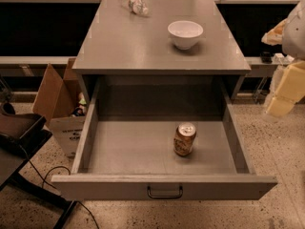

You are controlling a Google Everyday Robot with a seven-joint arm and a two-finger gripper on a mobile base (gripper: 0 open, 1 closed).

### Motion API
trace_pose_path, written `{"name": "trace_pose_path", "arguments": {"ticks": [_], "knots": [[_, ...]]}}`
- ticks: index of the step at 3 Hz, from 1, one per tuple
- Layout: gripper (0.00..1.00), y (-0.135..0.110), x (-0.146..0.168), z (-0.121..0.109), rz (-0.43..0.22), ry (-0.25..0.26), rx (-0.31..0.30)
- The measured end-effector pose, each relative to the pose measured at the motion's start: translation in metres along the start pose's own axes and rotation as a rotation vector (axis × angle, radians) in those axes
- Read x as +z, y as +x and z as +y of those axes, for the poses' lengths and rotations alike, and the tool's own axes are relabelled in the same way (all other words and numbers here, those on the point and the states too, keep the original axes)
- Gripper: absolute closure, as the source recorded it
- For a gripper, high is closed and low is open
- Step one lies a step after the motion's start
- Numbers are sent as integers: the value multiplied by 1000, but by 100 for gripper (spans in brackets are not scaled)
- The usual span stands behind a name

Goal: Pick orange can from top drawer and place on counter

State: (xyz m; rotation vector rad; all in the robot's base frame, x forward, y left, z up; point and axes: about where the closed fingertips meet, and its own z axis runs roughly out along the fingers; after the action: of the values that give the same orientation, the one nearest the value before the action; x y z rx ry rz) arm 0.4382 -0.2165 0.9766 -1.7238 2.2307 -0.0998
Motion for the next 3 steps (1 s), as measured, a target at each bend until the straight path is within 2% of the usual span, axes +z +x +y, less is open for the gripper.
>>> {"name": "trace_pose_path", "arguments": {"ticks": [1,2,3], "knots": [[0,0,0,0,0,0,0],[0,3,13,1,-75,-14,39],[0,16,56,10,-246,-37,123]]}}
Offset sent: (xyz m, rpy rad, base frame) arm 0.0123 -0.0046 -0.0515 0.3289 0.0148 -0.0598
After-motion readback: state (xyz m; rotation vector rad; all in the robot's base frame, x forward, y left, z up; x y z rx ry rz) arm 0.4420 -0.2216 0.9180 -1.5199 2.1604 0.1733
